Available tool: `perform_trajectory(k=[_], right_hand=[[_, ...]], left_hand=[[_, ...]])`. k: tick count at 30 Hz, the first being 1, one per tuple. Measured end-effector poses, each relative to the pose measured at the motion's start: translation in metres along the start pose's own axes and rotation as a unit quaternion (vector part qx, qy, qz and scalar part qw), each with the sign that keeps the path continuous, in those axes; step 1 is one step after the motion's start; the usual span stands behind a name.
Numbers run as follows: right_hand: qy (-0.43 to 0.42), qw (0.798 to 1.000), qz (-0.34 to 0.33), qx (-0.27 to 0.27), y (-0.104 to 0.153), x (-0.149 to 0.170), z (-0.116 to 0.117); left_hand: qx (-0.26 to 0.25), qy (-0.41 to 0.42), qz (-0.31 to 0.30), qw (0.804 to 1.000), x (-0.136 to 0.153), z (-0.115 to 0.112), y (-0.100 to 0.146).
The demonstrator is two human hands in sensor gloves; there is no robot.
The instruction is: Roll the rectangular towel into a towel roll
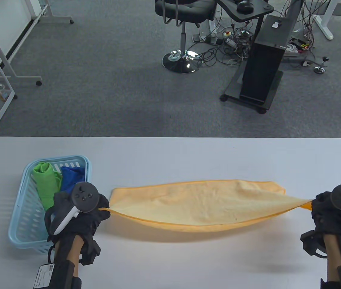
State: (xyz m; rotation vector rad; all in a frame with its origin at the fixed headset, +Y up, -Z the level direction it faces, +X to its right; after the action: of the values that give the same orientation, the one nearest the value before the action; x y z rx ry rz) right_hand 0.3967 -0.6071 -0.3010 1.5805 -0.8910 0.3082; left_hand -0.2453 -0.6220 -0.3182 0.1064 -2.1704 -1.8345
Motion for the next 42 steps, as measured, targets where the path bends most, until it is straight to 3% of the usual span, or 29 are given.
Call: perform_trajectory(k=[5,11,16,21,29,35,42], right_hand=[[0.013,1.000,0.010,-0.025,-0.014,0.000,0.010],[0.069,0.995,0.013,-0.070,-0.036,-0.007,0.046],[0.092,0.993,0.011,-0.076,-0.051,-0.015,0.071],[0.103,0.992,0.016,-0.069,-0.058,-0.019,0.078],[0.118,0.991,-0.007,-0.063,-0.039,-0.030,0.068],[0.131,0.989,-0.032,-0.064,-0.019,-0.043,0.064],[0.174,0.981,-0.060,-0.068,-0.001,-0.050,0.069]], left_hand=[[0.017,-0.004,-0.006,1.000,-0.010,-0.003,-0.010],[0.050,-0.094,0.052,0.993,-0.026,-0.017,-0.034],[0.061,-0.159,0.104,0.980,-0.036,-0.027,-0.056],[0.062,-0.184,0.134,0.972,-0.041,-0.029,-0.068],[0.052,-0.220,0.141,0.964,-0.049,-0.010,-0.059],[0.028,-0.255,0.099,0.962,-0.061,-0.007,-0.053],[0.092,-0.235,0.094,0.963,-0.067,-0.026,-0.059]])
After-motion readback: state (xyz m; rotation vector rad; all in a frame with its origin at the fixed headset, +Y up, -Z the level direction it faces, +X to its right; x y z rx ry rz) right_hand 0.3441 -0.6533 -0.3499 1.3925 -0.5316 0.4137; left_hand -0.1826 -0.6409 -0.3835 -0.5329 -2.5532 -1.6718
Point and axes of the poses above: the tracker on the back of each hand, its own x axis roughly to the little-finger side, its own y axis roughly from the fingertips to the wrist, z = x × y, the point moved 2 cm from there along -y, roughly from the wrist to the fingertips, and after that the axes turned 4 degrees about z, right-handed, at the moved point
